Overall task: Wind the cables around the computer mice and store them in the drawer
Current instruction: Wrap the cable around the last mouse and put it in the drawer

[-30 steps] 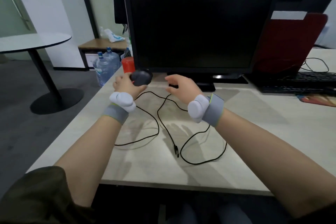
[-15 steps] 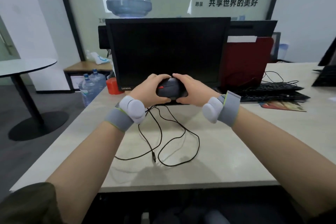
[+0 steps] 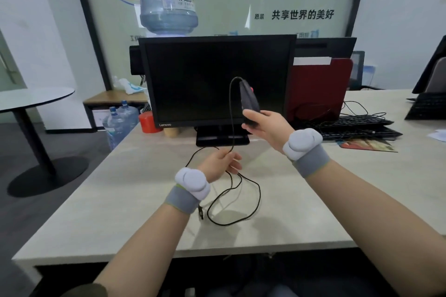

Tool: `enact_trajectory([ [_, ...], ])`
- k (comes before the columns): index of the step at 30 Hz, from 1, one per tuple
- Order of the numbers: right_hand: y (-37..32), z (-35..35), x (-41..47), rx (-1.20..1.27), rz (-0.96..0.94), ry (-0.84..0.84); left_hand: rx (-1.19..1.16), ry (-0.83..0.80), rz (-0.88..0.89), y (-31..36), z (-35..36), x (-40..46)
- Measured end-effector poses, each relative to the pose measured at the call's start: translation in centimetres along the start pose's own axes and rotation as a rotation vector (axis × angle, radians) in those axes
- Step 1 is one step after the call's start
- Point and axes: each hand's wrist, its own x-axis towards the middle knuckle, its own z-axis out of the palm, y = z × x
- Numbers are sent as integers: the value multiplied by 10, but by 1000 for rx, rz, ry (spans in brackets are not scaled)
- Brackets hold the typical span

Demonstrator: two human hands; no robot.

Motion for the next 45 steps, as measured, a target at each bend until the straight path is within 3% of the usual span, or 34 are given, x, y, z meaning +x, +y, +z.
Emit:
enact_trajectory([
  [3, -2, 4, -2, 222, 72, -15, -31, 27, 13, 2, 16, 1],
  [9, 11, 9, -7, 196, 83, -106, 31, -4, 17, 7, 28, 4],
  [13, 1, -4, -1, 266, -3, -85, 279, -94, -26, -5, 17, -2],
  [15, -4, -17, 3, 91, -69, -22, 354, -110, -66, -15, 5, -6],
  [18, -7, -39, 3, -401, -163, 64, 365, -97, -96, -18, -18, -11],
  [22, 1, -52, -4, -977, -240, -14, 275, 13, -43, -1, -46, -17],
  [25, 10, -52, -10, -1096, -184, -106, 134, 47, 35, 18, -57, -21],
  [30, 10, -45, -23, -964, -147, -235, 125, 109, 139, 34, -65, -20],
  [36, 10, -28, -36, -627, -24, -549, 78, 197, 274, 38, -66, -11],
  [39, 11, -20, -38, -254, -25, -513, -82, 247, 227, 34, -51, -4],
  [41, 7, -15, -34, 6, -52, -463, -69, 262, 175, 28, -37, -3],
  [43, -1, -9, -27, 191, -87, -354, 57, 178, 142, 22, -22, -3],
  [45, -7, -10, -19, 219, -108, -181, 274, 98, 116, 20, -11, -6],
])
